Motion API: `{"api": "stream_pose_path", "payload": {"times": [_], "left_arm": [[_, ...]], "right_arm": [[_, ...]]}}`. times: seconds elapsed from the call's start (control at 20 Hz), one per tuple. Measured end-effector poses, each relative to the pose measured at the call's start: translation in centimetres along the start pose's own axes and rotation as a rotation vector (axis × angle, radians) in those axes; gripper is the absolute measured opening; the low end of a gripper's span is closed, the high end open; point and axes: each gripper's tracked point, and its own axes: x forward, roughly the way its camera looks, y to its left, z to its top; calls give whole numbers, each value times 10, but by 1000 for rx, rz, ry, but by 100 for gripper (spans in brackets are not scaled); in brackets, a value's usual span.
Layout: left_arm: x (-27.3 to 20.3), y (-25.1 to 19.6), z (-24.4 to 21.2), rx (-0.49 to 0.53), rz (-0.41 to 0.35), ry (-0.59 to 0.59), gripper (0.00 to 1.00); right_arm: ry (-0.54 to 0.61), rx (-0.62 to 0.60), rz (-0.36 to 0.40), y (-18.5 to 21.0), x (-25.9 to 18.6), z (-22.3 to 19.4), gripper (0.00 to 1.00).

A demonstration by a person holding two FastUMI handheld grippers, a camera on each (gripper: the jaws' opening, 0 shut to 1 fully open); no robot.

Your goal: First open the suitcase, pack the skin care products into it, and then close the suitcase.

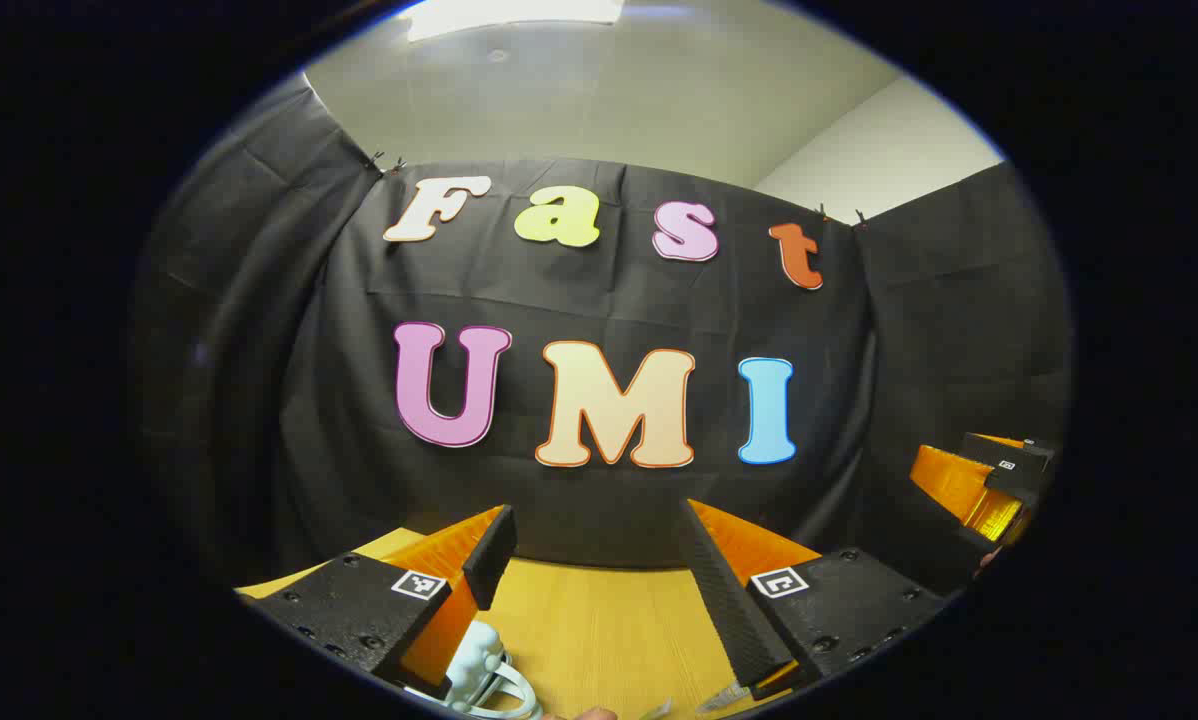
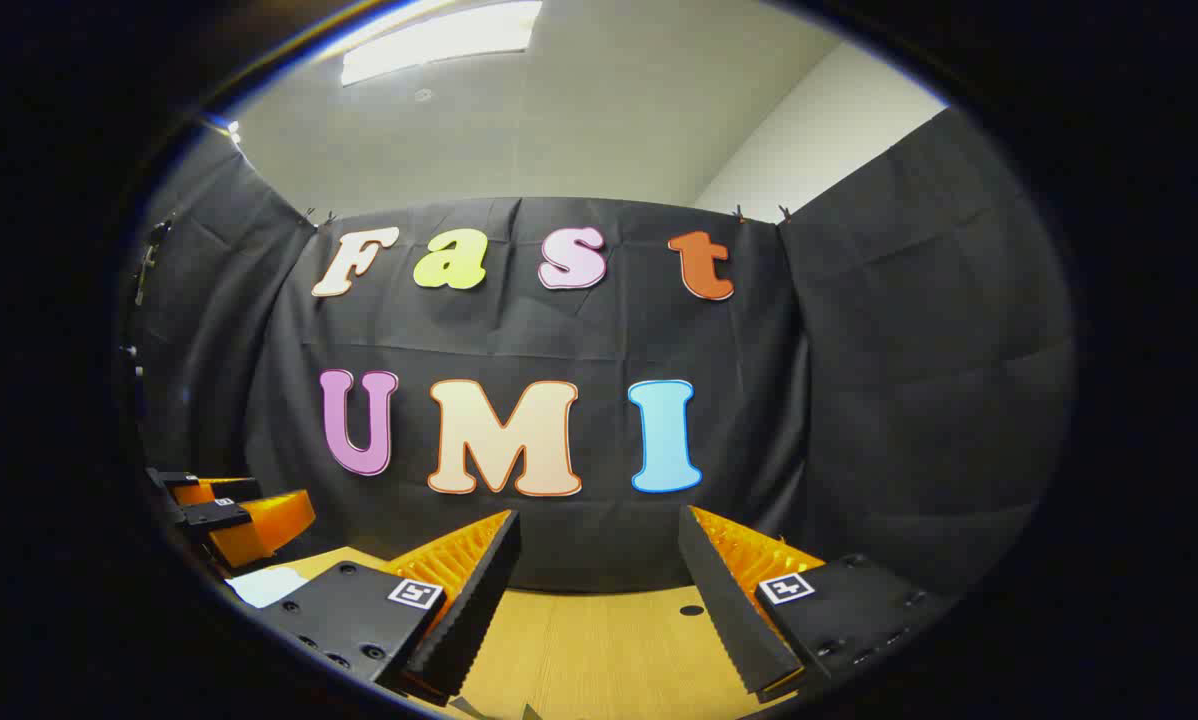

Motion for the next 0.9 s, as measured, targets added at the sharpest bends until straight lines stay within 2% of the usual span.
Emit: {"api": "stream_pose_path", "payload": {"times": [0.2,0.35,0.55,0.65,0.8,0.9], "left_arm": [[-1,10,-10,28,53,28,94],[0,9,-19,53,65,45,94],[-10,23,-59,95,114,142,94],[-16,34,-86,103,135,208,94],[-21,43,-130,131,107,304,94],[-26,51,-170,168,76,419,95]], "right_arm": [[-11,-17,35,0,10,-7,99],[7,-17,75,2,15,-20,99],[26,-14,180,15,19,-43,99],[43,-13,205,17,20,-54,99],[44,-28,185,16,21,-56,99],[41,8,167,19,21,-53,100]]}}
